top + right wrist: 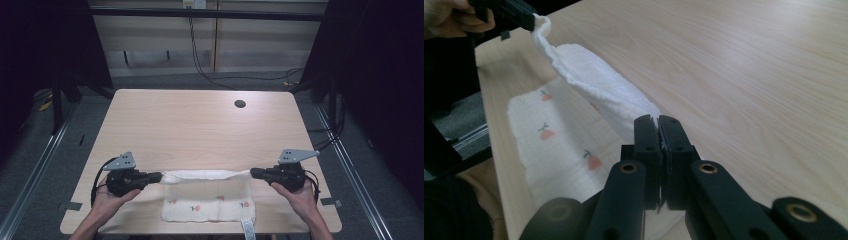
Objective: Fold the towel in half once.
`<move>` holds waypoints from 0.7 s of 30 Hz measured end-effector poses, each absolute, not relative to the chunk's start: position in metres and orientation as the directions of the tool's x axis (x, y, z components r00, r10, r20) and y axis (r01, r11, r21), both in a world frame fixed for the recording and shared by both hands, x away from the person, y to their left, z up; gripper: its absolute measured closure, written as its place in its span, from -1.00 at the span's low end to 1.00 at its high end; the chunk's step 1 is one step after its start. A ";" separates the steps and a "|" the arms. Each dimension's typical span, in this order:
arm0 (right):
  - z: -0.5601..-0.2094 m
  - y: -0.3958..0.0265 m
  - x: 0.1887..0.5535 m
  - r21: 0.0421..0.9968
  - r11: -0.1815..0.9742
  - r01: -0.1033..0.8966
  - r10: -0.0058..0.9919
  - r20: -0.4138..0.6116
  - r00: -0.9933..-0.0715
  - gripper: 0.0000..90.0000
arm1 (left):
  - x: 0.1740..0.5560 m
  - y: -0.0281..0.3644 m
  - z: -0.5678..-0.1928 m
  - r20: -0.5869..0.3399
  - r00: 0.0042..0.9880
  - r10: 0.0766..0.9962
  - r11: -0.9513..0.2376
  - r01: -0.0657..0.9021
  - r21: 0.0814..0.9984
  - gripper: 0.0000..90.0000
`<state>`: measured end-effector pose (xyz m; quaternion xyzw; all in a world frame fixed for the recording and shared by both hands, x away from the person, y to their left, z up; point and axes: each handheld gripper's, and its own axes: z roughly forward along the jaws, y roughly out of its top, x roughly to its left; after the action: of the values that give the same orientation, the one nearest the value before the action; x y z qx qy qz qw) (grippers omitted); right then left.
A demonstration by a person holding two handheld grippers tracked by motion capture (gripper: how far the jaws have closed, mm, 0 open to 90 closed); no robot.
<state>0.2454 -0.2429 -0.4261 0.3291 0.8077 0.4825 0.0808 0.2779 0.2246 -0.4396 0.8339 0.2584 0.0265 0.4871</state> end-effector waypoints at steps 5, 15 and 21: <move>-0.427 -0.242 0.237 0.825 0.334 0.457 0.605 0.184 -0.775 0.95 | 0.272 0.225 -0.441 -0.199 0.872 0.448 -0.416 0.400 0.817 0.97; -0.459 -0.240 0.224 0.785 0.354 0.508 0.608 0.220 -0.763 0.95 | 0.263 0.218 -0.465 -0.220 0.880 0.421 -0.457 0.415 0.786 0.96; -0.469 -0.243 0.218 0.759 0.364 0.540 0.600 0.253 -0.759 0.94 | 0.257 0.214 -0.473 -0.217 0.892 0.397 -0.495 0.407 0.767 0.94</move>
<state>0.2182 -0.2431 -0.4685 0.3457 0.8251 0.4456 0.0336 0.2570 0.2138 -0.4729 0.8647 0.2326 -0.0057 0.4452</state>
